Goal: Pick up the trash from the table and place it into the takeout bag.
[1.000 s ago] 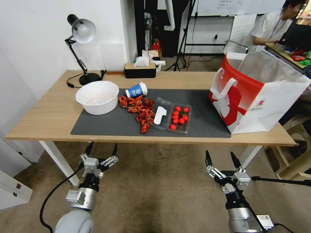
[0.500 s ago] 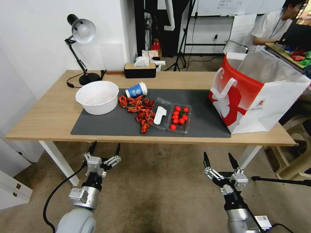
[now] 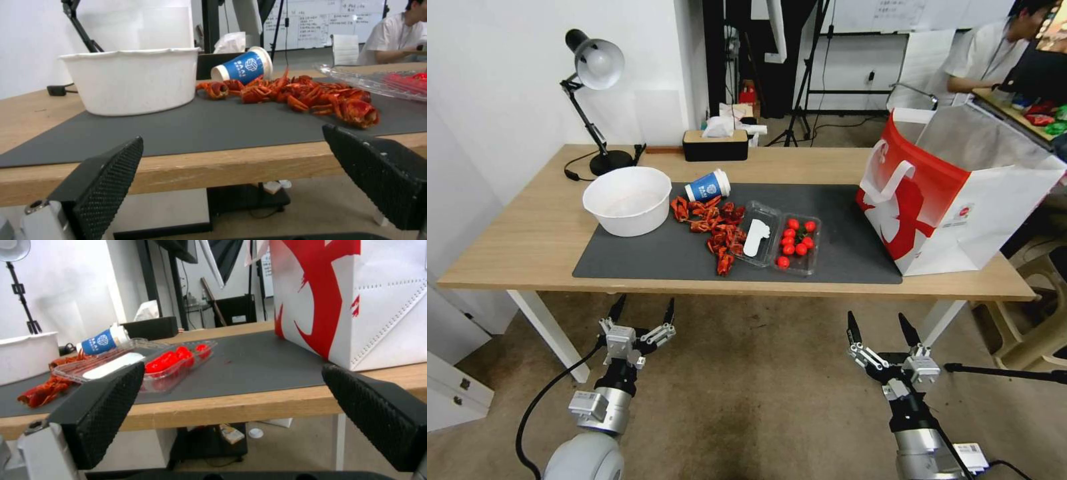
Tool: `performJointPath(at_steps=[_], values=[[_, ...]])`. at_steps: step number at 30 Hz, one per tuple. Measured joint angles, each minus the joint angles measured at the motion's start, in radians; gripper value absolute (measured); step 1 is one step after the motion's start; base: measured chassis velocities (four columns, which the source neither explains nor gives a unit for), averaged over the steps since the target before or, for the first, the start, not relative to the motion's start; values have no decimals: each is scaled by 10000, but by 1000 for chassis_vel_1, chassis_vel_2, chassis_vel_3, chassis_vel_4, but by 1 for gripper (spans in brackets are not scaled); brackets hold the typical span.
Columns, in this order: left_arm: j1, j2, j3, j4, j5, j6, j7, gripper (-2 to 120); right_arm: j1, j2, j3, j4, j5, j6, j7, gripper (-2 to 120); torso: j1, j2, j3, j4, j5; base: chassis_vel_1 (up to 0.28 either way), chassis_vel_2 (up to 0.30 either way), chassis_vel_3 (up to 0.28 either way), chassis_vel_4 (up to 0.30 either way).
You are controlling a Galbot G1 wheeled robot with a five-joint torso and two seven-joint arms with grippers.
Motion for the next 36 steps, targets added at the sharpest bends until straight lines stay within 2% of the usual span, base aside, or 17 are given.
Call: performJointPath(at_steps=[11, 18, 21, 22, 24, 25, 26, 27, 28, 29, 31, 32, 33, 34, 36], values=[[-151, 14, 78, -101, 9, 119, -26, 100, -38, -2, 37, 83, 7, 0, 25, 100, 0, 0, 0, 1, -2, 0, 0, 0, 0], [-699, 403, 47, -263, -228, 595, -66, 100, -45, -10, 47, 119, 8, 0, 28, 100, 0, 0, 0, 3, -3, 0, 0, 0, 0], [-1787, 1031, 147, -451, -632, 1404, -183, 100, -51, -42, 48, 147, -2, 0, 29, 100, 0, 0, 1, 0, -1, 0, 0, 0, 0], [-1787, 1031, 147, -451, -632, 1404, -183, 100, -51, -42, 48, 147, -2, 0, 29, 100, 0, 0, 1, 0, -1, 0, 0, 0, 0], [-2953, 1582, 420, -437, -1049, 1919, -243, 100, -64, -56, 40, 154, -29, 0, 28, 100, 0, 0, 1, -1, -4, 0, 0, 0, 0], [-2953, 1582, 420, -437, -1049, 1919, -243, 100, -64, -56, 40, 154, -29, 0, 28, 100, 0, 0, 1, -1, -4, 0, 0, 0, 0], [-3661, 1965, 631, -293, -1313, 2131, -244, 100, -74, -63, 41, 158, -50, 0, 29, 100, 0, 0, 1, -7, 5, 0, 0, 0, 0], [-4210, 2330, 858, -117, -1583, 2266, -158, 100, -88, -66, 39, 170, -67, 0, 28, 100, 0, -1, 2, -2, -4, 0, 0, 0, 0], [-4694, 2678, 1039, 53, -1839, 2359, -48, 100, -98, -69, 39, 194, -75, 0, 27, 100, 1, -1, 3, 0, -10, 0, 0, 0, 0], [-4694, 2678, 1039, 53, -1839, 2359, -48, 100, -98, -69, 39, 194, -75, 0, 27, 100, 1, -1, 3, 0, -10, 0, 0, 0, 0], [-5655, 3456, 1392, 380, -2379, 2493, 184, 100, -77, -116, 29, 217, -85, 0, 28, 100, 0, -2, 2, -6, 0, 0, 0, 0, 0], [-6066, 3841, 1553, 541, -2639, 2543, 269, 100, -2, -186, -14, 217, -85, 0, 34, 100, 1, -2, 3, -3, -6, 0, 0, 0, 0], [-6066, 3841, 1553, 541, -2639, 2543, 269, 100, -2, -186, -14, 217, -85, 0, 34, 100, 1, -2, 3, -3, -6, 0, 0, 0, 0], [-6572, 4276, 1712, 736, -2916, 2562, 337, 100, 118, -276, -96, 202, -84, 0, 47, 100, 0, -2, 2, 0, -6, 0, 0, 0, 0], [-7253, 4773, 1951, 1053, -3283, 2613, 482, 100, 293, -431, -261, 132, -72, -3, 64, 100, 0, -2, 2, 5, 6, 0, 0, 0, 0]])
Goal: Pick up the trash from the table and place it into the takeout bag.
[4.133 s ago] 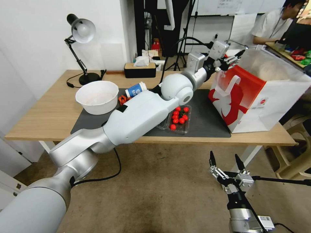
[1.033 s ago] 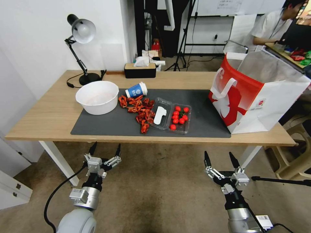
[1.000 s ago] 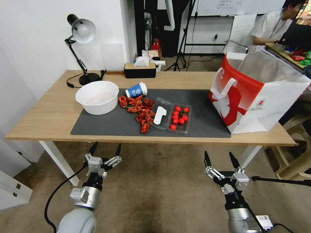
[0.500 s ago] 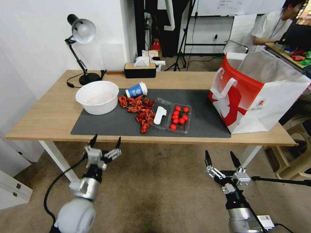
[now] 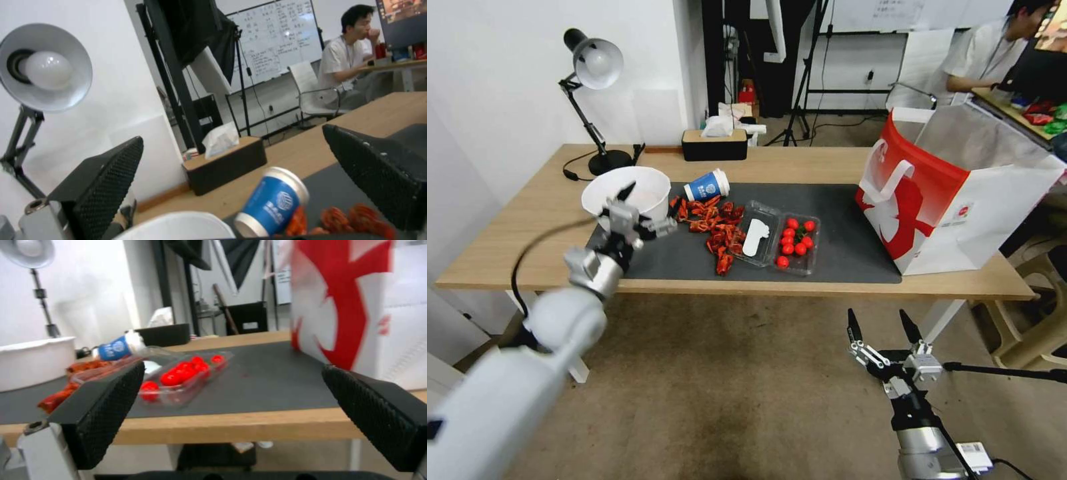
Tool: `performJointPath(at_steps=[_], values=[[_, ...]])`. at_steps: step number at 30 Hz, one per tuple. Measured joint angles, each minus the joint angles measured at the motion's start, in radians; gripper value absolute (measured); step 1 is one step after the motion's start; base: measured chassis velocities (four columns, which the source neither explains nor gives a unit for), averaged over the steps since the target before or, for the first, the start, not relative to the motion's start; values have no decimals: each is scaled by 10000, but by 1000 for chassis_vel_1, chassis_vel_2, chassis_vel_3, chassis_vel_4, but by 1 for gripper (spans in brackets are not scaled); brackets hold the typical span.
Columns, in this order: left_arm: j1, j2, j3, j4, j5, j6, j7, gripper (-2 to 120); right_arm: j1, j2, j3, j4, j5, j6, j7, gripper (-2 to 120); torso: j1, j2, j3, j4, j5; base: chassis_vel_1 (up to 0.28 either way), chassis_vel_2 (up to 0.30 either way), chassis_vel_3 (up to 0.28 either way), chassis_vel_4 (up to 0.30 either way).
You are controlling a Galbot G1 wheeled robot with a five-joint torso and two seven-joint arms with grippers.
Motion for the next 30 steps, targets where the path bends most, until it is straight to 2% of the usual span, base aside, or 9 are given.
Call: performJointPath(at_steps=[8, 11, 12, 14, 15, 18, 26, 28, 30], values=[[-2590, 737, 1887, 1586, -866, 110, 498, 100, 231, -254, -220, -74, 40, -160, 60, 100, 0, 0, -1, 3, -8, 0, 0, 0, 0], [-4825, 518, 3968, 2898, -1269, 149, 940, 100, 214, -260, -143, -70, 48, -214, 93, 100, 1, -1, 0, -11, -5, 0, 0, 0, 0], [-4825, 518, 3968, 2898, -1269, 149, 940, 100, 214, -260, -143, -70, 48, -214, 93, 100, 1, -1, 0, -11, -5, 0, 0, 0, 0], [-6194, -41, 5212, 4057, -1258, 144, 1478, 100, 180, -241, -55, -67, 59, -234, 105, 100, -1, 0, 0, -6, -15, 0, 0, 0, 0], [-6194, -41, 5212, 4057, -1258, 144, 1478, 100, 180, -241, -55, -67, 59, -234, 105, 100, -1, 0, 0, -6, -15, 0, 0, 0, 0], [-7645, -851, 6599, 5670, -1104, 235, 2359, 100, 138, -229, 90, -67, 149, -242, 115, 100, 0, 0, 1, -5, -10, 0, 0, 0, 0], [-9347, -1761, 7863, 7226, -370, 1457, 3460, 100, 128, -289, 260, -255, 414, -236, 95, 100, 0, 2, -1, 0, -4, 0, 0, 0, 0], [-9913, -2244, 8155, 7879, 185, 2238, 4431, 100, 117, -258, 280, -302, 434, -221, 89, 100, 0, 1, -1, -6, -5, 0, 0, 0, 0], [-10090, -2406, 8262, 8155, 405, 2341, 4745, 100, 116, -237, 280, -306, 435, -209, 86, 100, -1, 2, -2, -9, -4, 0, 0, 0, 0]])
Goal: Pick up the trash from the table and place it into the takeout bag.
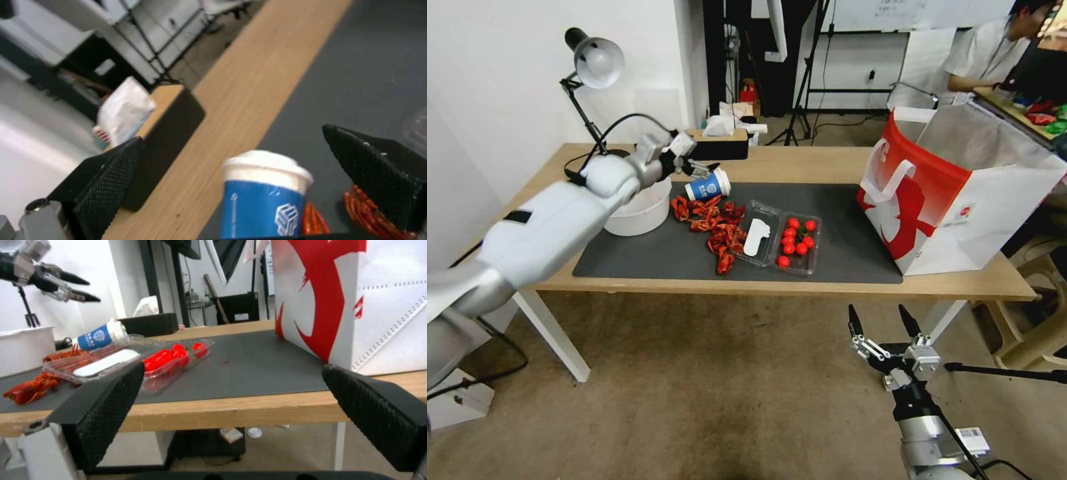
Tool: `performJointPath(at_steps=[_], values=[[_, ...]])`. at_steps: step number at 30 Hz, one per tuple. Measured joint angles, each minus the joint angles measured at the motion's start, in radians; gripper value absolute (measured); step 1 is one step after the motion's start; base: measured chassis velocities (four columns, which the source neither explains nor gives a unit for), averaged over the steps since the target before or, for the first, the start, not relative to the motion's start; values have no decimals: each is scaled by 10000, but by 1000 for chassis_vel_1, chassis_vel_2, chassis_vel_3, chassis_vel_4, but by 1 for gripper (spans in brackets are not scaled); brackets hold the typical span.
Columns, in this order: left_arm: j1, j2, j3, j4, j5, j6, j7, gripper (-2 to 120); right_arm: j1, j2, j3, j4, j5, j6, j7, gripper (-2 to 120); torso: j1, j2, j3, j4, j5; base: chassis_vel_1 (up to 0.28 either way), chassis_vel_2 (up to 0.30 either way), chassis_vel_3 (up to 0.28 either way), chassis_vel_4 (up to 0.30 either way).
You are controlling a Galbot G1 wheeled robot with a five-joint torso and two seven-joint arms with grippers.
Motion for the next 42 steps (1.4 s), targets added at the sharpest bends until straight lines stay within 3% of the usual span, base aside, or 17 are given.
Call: performJointPath(at_steps=[2, 5, 14, 21, 29, 34, 37, 42], values=[[-117, -133, 75, 262, 198, 66, 220, 100, -4, 15, -1, -6, 0, 12, -2, 100, 0, 0, 0, 2, 2, 0, 0, 0, 0], [-433, -641, 251, 1280, 659, 197, 883, 100, -45, 70, 0, -15, 0, 48, -7, 100, 1, -1, 1, 5, -4, 0, 0, 0, 0], [-699, -1078, 318, 2528, 1133, 358, 1780, 100, -109, 75, 131, -11, 8, 88, -7, 100, 0, 0, 0, 6, -4, 0, 0, 0, 0], [-708, -1314, 351, 3207, 1482, 259, 2177, 100, -76, 103, 124, -46, 9, 99, -3, 100, 0, 0, 0, 6, -3, 0, 0, 0, 0], [-636, -1714, 201, 4068, 1833, -134, 2187, 100, -32, 107, 114, -120, 8, 100, -2, 100, 0, 0, 0, 4, -4, 0, 0, 0, 0], [-575, -1776, 147, 4205, 1963, -218, 2361, 99, -10, 108, 113, -200, 9, 109, 0, 100, 0, 0, 0, 4, -3, 0, 0, 0, 0], [-525, -1812, 108, 4256, 2005, -244, 2446, 93, 7, 116, 92, -219, 9, 110, 2, 100, 0, 0, 0, 5, -3, 0, 0, 0, 0], [-436, -1828, 83, 4277, 2022, -247, 2470, 73, 7, 123, 68, -220, 5, 111, 6, 100, 0, 0, 0, 5, -3, 0, 0, 0, 0]])
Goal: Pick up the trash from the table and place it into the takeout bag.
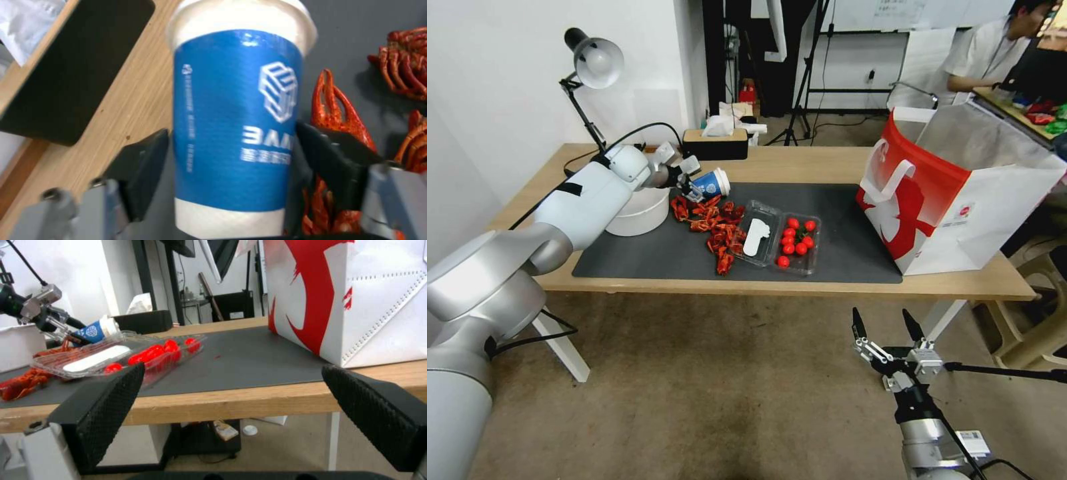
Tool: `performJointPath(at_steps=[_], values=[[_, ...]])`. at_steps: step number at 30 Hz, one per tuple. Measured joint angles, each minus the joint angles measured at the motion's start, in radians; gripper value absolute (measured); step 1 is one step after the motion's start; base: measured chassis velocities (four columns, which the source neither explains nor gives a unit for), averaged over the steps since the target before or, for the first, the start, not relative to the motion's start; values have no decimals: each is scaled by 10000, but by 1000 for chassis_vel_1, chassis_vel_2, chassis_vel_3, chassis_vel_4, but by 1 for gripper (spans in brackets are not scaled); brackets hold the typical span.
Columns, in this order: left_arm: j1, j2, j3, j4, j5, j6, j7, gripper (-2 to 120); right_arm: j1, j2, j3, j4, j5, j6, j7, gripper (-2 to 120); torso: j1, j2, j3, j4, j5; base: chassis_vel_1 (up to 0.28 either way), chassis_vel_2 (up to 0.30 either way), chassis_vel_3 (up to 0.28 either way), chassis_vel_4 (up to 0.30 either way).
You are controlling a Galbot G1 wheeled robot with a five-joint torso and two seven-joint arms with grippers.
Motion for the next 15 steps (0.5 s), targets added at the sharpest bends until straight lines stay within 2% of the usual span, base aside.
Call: performJointPath(at_steps=[1, 3, 4, 7, 15], values=[[0, 0, 0, 0, 0, 0, 0, 73, 0, 0, 0, 0, 0, 0, 0, 100, 0, 0, 0, 0, 0, 0, 0, 0, 0], [27, -5, -30, 11, -3, -18, 0, 63, -19, 4, -4, 4, -14, 0, 0, 100, -1, 0, -1, 0, 3, 0, 0, 0, 0], [27, -5, -30, 11, -3, -18, 0, 63, -19, 4, -4, 4, -14, 0, 0, 100, -1, 0, -1, 0, 3, 0, 0, 0, 0], [106, 8, -124, -26, -18, -55, 3, 51, -39, 6, -4, 57, -25, 0, 2, 100, -1, 2, -2, 1, 1, 0, 0, 0, 0], [173, 26, -495, -215, -206, -312, -120, 34, -46, 58, -26, 78, -47, 0, 4, 100, 0, 1, 1, -2, -2, 0, 0, 0, 0]])
